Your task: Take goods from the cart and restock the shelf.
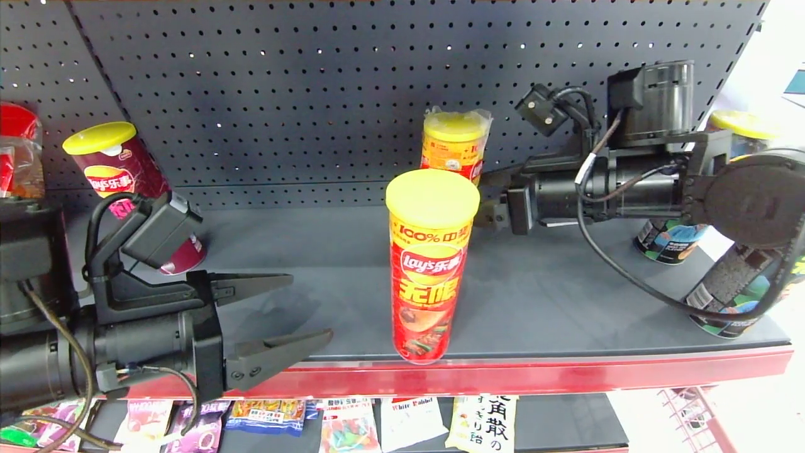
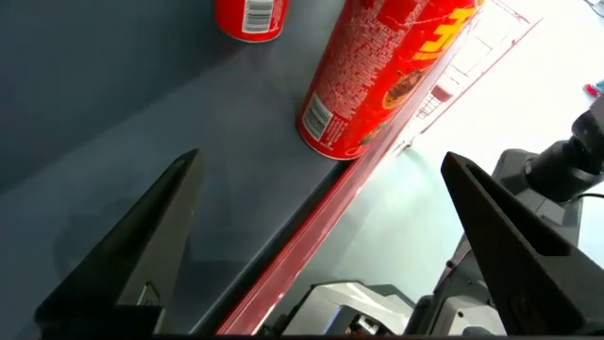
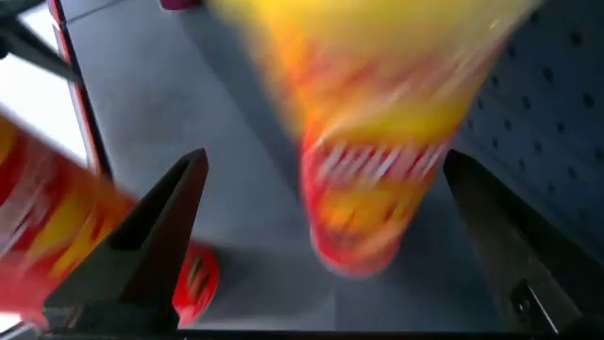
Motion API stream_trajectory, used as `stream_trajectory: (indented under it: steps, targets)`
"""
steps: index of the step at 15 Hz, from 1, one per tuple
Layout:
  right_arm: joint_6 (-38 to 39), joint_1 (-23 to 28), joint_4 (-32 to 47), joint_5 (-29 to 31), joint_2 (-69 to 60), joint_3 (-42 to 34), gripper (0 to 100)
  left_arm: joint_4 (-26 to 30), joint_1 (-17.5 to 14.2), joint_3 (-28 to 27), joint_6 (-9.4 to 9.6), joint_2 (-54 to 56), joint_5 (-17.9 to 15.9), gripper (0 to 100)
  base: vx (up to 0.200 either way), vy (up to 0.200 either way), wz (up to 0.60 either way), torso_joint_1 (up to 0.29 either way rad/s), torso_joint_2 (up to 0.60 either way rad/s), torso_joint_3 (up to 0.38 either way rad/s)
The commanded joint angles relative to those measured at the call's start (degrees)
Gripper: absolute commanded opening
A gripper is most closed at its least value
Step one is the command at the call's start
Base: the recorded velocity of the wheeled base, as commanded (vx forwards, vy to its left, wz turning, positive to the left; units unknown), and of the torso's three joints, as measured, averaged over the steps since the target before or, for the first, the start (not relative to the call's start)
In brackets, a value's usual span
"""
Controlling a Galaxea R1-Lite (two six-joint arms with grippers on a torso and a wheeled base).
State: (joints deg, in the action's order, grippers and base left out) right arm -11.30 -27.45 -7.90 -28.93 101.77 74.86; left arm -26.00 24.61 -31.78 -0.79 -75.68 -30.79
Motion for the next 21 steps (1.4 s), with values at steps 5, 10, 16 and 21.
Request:
stream_trajectory:
  steps: [5, 10, 16, 21]
  targets:
    - [0.31, 0.56, -0.27, 2.82, -18.89, -20.99, 100, -0.1, 0.0, -1.09, 0.44, -3.33, 2.14, 100, 0.0, 0.0, 0.0, 0.0, 0.0, 0.0]
    - [0.31, 1.26, -0.01, 4.06, -37.96, -40.76, 100, -0.01, 0.0, -4.08, 5.36, -9.4, 3.9, 100, 0.0, 0.0, 0.0, 0.0, 0.0, 0.0]
    - [2.34, 5.22, 0.17, 7.04, -47.8, -44.36, 100, -0.01, 0.88, -7.95, 8.26, -15.46, 5.92, 100, 0.0, 0.0, 0.0, 0.0, 0.0, 0.0]
    - [3.92, 7.94, 0.17, 7.48, -48.51, -44.28, 100, -0.01, 2.02, -9.62, 8.88, -18.36, 6.27, 100, 0.0, 0.0, 0.0, 0.0, 0.0, 0.0]
